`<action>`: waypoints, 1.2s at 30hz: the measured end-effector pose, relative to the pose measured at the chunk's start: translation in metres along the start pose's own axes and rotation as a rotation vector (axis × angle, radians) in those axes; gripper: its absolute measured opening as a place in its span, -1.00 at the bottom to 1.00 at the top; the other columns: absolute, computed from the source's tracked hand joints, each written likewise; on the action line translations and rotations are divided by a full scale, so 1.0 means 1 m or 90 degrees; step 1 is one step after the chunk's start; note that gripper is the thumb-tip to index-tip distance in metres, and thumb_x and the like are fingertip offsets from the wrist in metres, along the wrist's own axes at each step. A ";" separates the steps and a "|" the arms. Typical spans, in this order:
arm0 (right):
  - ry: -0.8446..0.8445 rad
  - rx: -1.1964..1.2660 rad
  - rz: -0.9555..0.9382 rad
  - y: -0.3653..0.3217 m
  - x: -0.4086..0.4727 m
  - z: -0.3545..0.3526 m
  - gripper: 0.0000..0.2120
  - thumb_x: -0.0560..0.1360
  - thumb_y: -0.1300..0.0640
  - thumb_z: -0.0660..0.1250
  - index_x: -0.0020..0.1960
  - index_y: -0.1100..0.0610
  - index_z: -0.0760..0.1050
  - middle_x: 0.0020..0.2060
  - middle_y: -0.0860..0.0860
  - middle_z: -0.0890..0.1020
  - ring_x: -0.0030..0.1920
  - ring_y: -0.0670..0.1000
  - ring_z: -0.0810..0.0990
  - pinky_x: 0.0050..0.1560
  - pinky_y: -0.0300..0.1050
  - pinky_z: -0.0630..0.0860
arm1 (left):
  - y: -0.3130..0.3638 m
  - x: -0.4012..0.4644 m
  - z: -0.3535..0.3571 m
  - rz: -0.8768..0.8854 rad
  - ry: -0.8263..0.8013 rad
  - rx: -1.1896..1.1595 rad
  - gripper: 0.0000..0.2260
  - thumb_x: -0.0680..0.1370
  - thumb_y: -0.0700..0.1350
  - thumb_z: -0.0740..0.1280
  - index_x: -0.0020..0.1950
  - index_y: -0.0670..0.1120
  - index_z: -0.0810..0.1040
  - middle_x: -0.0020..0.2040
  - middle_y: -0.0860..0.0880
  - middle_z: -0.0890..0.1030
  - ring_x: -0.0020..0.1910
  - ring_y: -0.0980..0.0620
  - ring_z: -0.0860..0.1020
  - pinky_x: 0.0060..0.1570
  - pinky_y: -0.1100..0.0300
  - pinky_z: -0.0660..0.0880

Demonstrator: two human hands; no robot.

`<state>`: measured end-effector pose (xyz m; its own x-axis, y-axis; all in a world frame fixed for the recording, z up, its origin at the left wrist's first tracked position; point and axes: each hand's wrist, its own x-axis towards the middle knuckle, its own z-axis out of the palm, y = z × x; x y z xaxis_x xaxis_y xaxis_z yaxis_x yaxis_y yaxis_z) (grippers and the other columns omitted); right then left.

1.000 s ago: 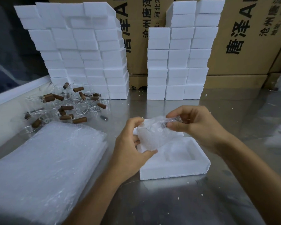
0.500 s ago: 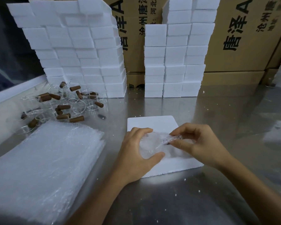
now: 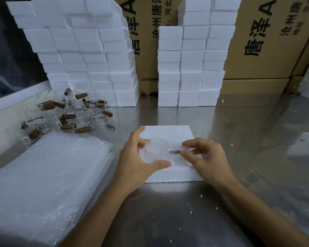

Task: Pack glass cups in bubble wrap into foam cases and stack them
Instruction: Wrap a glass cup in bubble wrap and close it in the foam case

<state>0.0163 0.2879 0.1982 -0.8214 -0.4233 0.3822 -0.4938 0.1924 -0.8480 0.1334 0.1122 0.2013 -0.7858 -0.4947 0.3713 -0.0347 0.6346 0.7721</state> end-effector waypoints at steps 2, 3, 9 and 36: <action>-0.003 -0.031 -0.013 0.001 0.000 -0.001 -0.86 0.44 0.15 0.52 -0.03 -0.01 0.65 -0.12 -0.16 0.69 -0.23 -0.15 0.63 -0.17 -0.39 0.51 | -0.001 -0.001 -0.002 0.023 -0.022 0.020 -0.22 0.17 0.37 0.48 0.35 0.21 0.41 0.20 0.22 0.51 0.11 0.29 0.46 0.08 0.24 0.48; -0.006 -0.039 -0.016 0.001 0.000 -0.001 -0.85 0.44 0.15 0.51 -0.03 -0.03 0.64 -0.11 -0.18 0.69 -0.22 -0.16 0.63 -0.17 -0.41 0.49 | -0.001 -0.001 -0.003 0.034 -0.023 0.023 -0.28 0.20 0.38 0.45 0.31 0.19 0.46 0.20 0.24 0.51 0.11 0.32 0.45 0.08 0.25 0.49; -0.023 -0.062 -0.010 0.001 0.002 -0.002 -0.83 0.47 0.10 0.48 0.01 -0.09 0.59 -0.08 -0.22 0.66 -0.17 -0.17 0.63 -0.16 -0.41 0.50 | -0.006 0.003 -0.004 0.009 -0.037 0.002 -0.35 0.24 0.37 0.47 0.27 0.18 0.53 0.25 0.17 0.53 0.17 0.17 0.49 0.13 0.19 0.51; -0.032 0.221 0.052 -0.014 0.010 -0.023 -0.46 0.51 -0.10 0.38 0.45 -0.03 0.36 0.31 -0.18 0.51 0.22 -0.33 0.50 0.09 -0.45 0.47 | 0.010 0.010 -0.009 -0.091 0.006 -0.344 -0.62 0.56 0.00 0.28 0.37 0.04 0.37 -0.03 0.40 0.60 -0.06 0.58 0.49 -0.18 0.64 0.37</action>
<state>0.0086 0.3014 0.2222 -0.8349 -0.4638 0.2964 -0.2931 -0.0811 -0.9526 0.1311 0.1085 0.2178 -0.7905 -0.5610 0.2457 0.1825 0.1672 0.9689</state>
